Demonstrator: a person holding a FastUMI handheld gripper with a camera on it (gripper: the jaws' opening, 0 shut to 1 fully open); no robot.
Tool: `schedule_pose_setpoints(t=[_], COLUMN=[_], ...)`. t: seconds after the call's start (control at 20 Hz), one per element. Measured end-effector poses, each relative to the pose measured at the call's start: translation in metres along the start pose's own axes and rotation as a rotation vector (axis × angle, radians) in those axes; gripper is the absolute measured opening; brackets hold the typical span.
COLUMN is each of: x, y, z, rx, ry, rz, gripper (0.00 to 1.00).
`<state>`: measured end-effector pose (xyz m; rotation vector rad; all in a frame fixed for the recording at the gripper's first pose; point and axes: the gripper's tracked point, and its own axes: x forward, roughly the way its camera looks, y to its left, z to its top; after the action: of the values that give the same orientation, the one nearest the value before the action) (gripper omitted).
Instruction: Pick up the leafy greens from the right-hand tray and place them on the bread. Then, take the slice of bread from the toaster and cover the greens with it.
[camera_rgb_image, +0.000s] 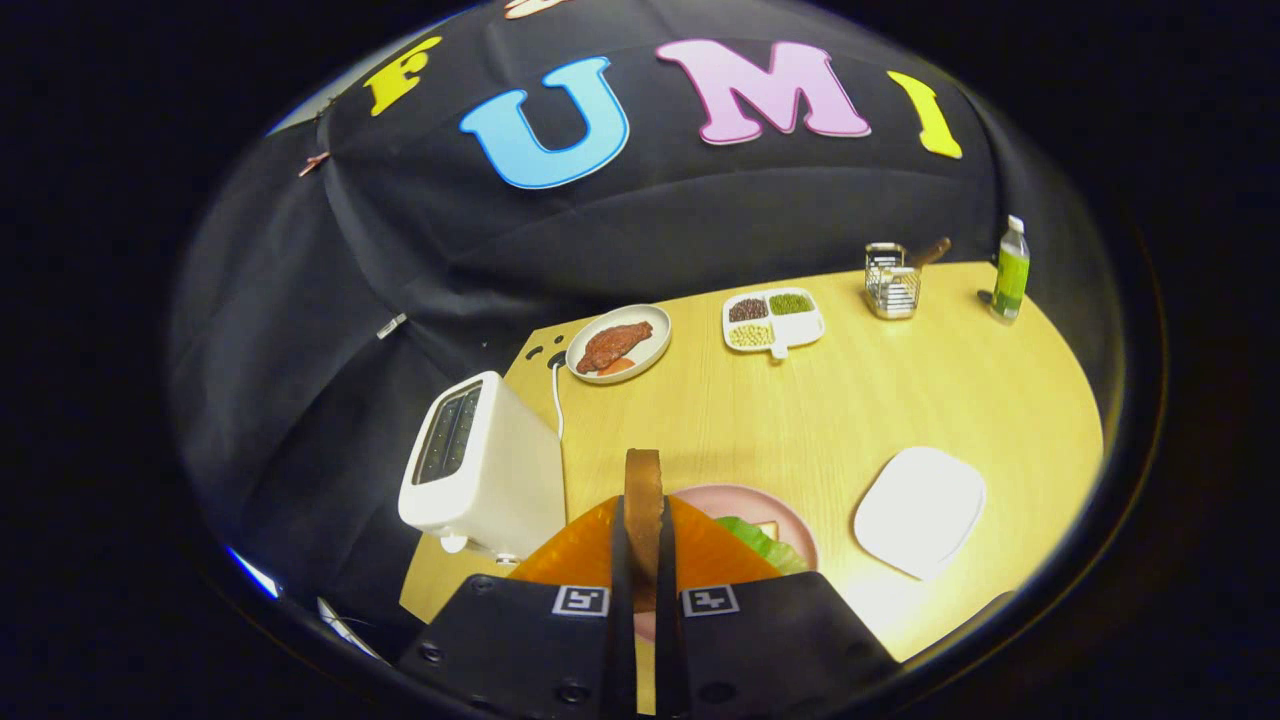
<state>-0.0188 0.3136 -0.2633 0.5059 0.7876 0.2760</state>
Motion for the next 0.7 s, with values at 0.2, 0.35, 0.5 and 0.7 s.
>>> schedule_pose_setpoints(t=[0.2,0.35,0.5,0.7], x=[0.024,0.039,0.05,0.051], y=[-0.02,-0.05,-0.083,-0.106], z=[-0.026,-0.05,-0.06,-0.073], rx=[0.137,0.225,0.268,0.2], ry=[0.033,0.068,0.067,0.106], rz=[-0.006,-0.039,-0.075,-0.113], gripper=[0.12,0.12,0.12,0.17])
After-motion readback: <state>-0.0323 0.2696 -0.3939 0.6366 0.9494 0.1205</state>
